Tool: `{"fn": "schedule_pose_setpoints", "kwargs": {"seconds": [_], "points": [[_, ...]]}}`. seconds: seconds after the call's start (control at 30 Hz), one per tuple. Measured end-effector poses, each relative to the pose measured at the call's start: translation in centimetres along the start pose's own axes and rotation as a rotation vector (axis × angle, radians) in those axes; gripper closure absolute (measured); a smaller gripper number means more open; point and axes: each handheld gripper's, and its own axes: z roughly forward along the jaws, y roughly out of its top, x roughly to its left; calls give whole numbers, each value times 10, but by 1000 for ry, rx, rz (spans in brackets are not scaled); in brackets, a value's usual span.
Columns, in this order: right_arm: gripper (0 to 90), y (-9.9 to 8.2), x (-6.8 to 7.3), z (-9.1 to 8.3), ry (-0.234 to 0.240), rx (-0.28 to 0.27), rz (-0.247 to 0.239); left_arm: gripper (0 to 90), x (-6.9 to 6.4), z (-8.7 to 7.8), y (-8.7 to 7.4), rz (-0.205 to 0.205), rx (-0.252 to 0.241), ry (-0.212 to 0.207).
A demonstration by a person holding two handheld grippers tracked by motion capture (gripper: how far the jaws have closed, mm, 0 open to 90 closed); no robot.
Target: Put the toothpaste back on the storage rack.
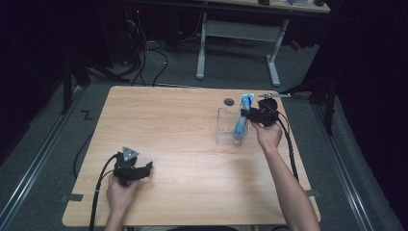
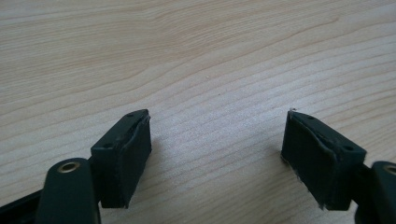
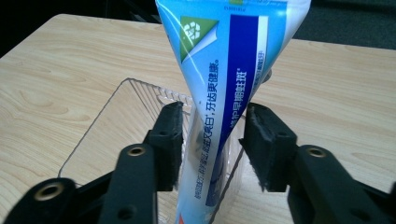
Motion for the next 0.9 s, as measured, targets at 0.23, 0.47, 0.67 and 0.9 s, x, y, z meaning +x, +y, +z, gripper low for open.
{"fn": "schedule_pose_setpoints", "kwargs": {"seconds": [0.23, 0.47, 0.67, 0.9], "points": [[492, 1, 1, -5, -16, -9, -16, 244, 0, 0, 0, 0, 0, 0], [475, 2, 1, -16, -26, -39, -34, 244, 0, 0, 0, 1, 0, 0], [472, 3, 0, -24, -22, -57, -39, 244, 0, 0, 0, 0, 0, 1], [473, 5, -3, -39, -18, -78, -25, 244, 0, 0, 0, 0, -1, 1]]}}
